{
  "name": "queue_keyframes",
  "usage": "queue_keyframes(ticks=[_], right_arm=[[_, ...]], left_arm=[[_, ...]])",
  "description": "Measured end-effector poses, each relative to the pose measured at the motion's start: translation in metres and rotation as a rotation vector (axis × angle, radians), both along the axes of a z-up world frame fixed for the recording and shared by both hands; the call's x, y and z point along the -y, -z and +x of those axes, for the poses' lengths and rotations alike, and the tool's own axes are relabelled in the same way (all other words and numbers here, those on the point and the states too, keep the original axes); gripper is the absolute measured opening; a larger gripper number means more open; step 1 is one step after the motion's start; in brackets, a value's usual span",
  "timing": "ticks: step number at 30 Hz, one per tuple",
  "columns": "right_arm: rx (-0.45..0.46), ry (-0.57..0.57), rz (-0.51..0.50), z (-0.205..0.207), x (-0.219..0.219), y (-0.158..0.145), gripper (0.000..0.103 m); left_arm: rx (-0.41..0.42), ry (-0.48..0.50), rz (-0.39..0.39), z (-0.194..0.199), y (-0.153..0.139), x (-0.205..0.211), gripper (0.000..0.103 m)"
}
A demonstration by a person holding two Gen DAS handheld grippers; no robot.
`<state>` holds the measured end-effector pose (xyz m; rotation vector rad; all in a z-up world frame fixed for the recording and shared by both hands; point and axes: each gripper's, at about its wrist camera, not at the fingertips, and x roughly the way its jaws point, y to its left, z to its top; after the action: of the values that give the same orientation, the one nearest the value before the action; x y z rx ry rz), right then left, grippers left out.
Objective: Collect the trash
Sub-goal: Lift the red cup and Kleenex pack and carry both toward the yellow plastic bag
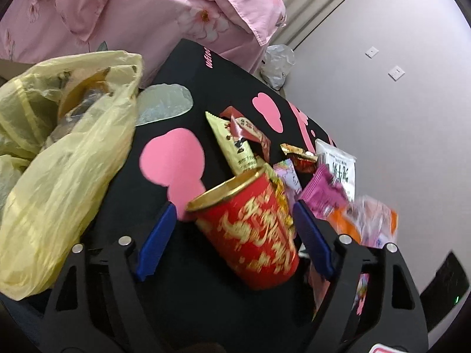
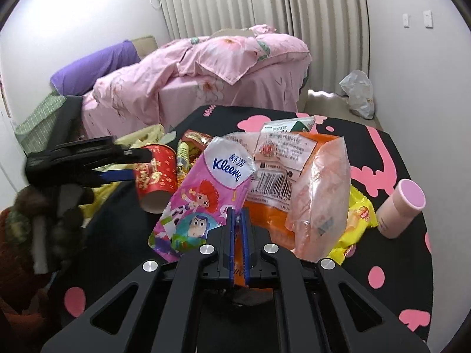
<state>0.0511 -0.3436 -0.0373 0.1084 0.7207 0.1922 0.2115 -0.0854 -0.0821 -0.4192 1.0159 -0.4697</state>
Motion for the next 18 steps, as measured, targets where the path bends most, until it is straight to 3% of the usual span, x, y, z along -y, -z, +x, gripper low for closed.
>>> queue_keyframes(ticks=[1,3,9,18], right_arm=[[0.008,0.003,0.0,-0.004,0.001,-0.002,0.006],[0.02,0.007,0.006,-0.01,0.003,-0.006,0.006],[0.056,0.02,0.003,-0.018,0.009,-0.017,0.006],[0.077,-0.007,0.016,-0.024,0.004,-0.024,0.006]], left_arm=[[-0.013,0.004,-0.009,0.003,0.0,0.002,0.072],[-0.028,0.021,-0.026,0.005,0.002,0.006,0.06],[0.03,0.062,-0.007,-0.014,-0.005,0.009,0.055],[0.28,0.124,0.11,-0.073,-0.046,0.0,0.055]])
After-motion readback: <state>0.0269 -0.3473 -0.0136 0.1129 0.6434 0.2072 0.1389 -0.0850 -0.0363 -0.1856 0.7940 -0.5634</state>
